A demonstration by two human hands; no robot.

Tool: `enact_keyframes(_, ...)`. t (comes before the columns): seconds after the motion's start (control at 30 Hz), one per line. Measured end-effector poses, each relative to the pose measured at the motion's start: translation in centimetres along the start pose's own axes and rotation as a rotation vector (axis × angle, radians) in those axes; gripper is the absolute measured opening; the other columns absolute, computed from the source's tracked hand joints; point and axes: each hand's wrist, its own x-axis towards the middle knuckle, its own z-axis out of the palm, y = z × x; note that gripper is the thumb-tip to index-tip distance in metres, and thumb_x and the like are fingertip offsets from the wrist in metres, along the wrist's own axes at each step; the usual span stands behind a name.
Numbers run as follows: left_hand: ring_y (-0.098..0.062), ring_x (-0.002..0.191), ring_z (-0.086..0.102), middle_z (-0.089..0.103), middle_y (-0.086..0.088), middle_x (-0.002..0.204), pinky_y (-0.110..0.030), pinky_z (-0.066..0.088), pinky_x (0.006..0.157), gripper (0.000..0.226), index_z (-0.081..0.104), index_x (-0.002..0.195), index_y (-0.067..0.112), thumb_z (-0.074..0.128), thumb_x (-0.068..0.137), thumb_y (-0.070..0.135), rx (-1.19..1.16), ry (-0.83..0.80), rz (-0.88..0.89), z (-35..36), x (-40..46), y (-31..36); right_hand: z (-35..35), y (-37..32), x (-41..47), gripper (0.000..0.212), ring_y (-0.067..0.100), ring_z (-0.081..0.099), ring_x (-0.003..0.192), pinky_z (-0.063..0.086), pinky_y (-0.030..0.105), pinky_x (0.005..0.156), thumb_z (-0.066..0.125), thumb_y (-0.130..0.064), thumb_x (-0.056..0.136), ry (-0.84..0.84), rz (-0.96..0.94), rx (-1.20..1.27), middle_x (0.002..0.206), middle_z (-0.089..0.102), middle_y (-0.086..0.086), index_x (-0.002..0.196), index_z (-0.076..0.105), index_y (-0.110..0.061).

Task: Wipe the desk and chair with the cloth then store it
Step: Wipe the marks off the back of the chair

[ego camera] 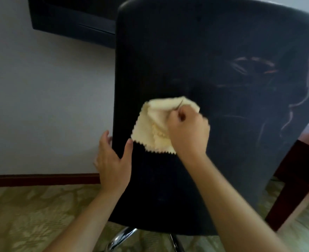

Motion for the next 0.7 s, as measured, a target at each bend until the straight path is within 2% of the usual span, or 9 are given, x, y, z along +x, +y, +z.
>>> enact_keyframes(0.07,-0.025,0.128,0.051,0.057,0.005,0.136,-0.049,0.038,0.109,0.083,0.043,0.139,0.034,0.033,0.078,0.090,-0.094,-0.166,-0.155,-0.8,0.2,-1.3,2.7,2.1,-4.0,0.023,0.026,0.062,0.075,0.035,0.031,0.066,0.047,-0.039,0.096,-0.241,0.022,-0.183,0.077,0.063,-0.001,0.081,0.052,-0.022)
enact_keyframes(0.13,-0.026,0.128,0.052,0.056,0.005,0.134,-0.036,0.039,0.100,0.074,0.047,0.139,0.031,0.029,0.087,0.081,-0.071,-0.246,-0.223,-1.4,0.0,-2.1,5.5,4.0,-8.7,0.026,0.028,0.067,0.086,0.039,0.032,0.068,0.039,-0.042,0.099,-0.470,-0.011,-0.310,0.092,0.070,0.002,0.093,0.057,-0.024)
enact_keyframes(0.2,-0.022,0.128,0.050,0.054,0.007,0.129,-0.030,0.036,0.092,0.066,0.046,0.141,0.026,0.029,0.093,0.068,-0.004,-0.265,-0.204,-1.7,0.0,-2.0,7.0,4.9,-11.4,0.028,0.023,0.067,0.079,0.040,0.030,0.064,0.035,-0.040,0.100,-0.541,-0.046,-0.341,0.089,0.070,0.000,0.095,0.058,-0.024)
enact_keyframes(0.37,-0.026,0.104,0.062,0.064,-0.002,0.111,-0.044,0.051,0.091,0.065,0.055,0.122,0.021,0.029,0.092,0.073,0.019,-0.225,-0.195,-1.1,0.7,-3.1,6.0,2.0,-7.6,0.029,0.015,0.052,0.056,0.030,0.028,0.056,0.039,-0.038,0.101,-0.455,-0.119,-0.294,0.062,0.053,-0.005,0.078,0.050,-0.024)
enact_keyframes(0.43,-0.027,0.093,0.064,0.065,-0.001,0.099,-0.041,0.051,0.076,0.047,0.054,0.123,0.022,0.034,0.101,0.059,-0.012,-0.215,-0.180,-0.8,0.8,-3.7,5.4,-0.9,-4.9,0.032,0.010,0.040,0.049,0.027,0.027,0.051,0.041,-0.037,0.101,-0.313,-0.192,-0.224,0.058,0.043,-0.009,0.073,0.045,-0.022)
enact_keyframes(0.5,-0.022,0.067,0.058,0.057,0.002,0.077,-0.034,0.039,0.056,0.033,0.054,0.118,0.023,0.037,0.104,0.049,-0.006,-0.216,-0.174,-0.9,0.8,-3.8,5.0,-3.7,-2.3,0.037,0.010,0.039,0.048,0.026,0.027,0.051,0.044,-0.033,0.099,-0.153,-0.230,-0.118,0.057,0.043,-0.009,0.065,0.039,-0.020)
enact_keyframes(0.53,-0.019,0.060,0.052,0.052,0.004,0.071,-0.033,0.034,0.053,0.030,0.052,0.112,0.025,0.037,0.104,0.049,-0.001,-0.221,-0.181,-0.9,0.9,-3.8,5.1,-4.7,-1.4,0.038,0.010,0.039,0.048,0.025,0.027,0.050,0.044,-0.030,0.099,-0.116,-0.242,-0.087,0.056,0.042,-0.009,0.062,0.037,-0.021)
enact_keyframes(0.63,-0.015,0.064,0.053,0.057,0.006,0.076,-0.033,0.038,0.056,0.024,0.055,0.108,0.027,0.041,0.104,0.045,-0.003,-0.253,-0.185,-1.0,1.4,-4.1,5.7,-4.7,-2.0,0.028,0.012,0.039,0.049,0.024,0.029,0.050,0.041,-0.031,0.101,-0.123,-0.283,-0.182,0.060,0.042,-0.011,0.076,0.045,-0.020)
enact_keyframes(0.7,-0.017,0.079,0.061,0.065,0.004,0.091,-0.035,0.047,0.068,0.015,0.059,0.104,0.029,0.046,0.104,0.036,-0.016,-0.263,-0.202,-1.2,1.7,-4.6,7.3,-2.1,-5.2,0.022,0.018,0.048,0.055,0.023,0.030,0.052,0.039,-0.036,0.102,-0.240,-0.259,-0.260,0.064,0.044,-0.009,0.088,0.053,-0.024)
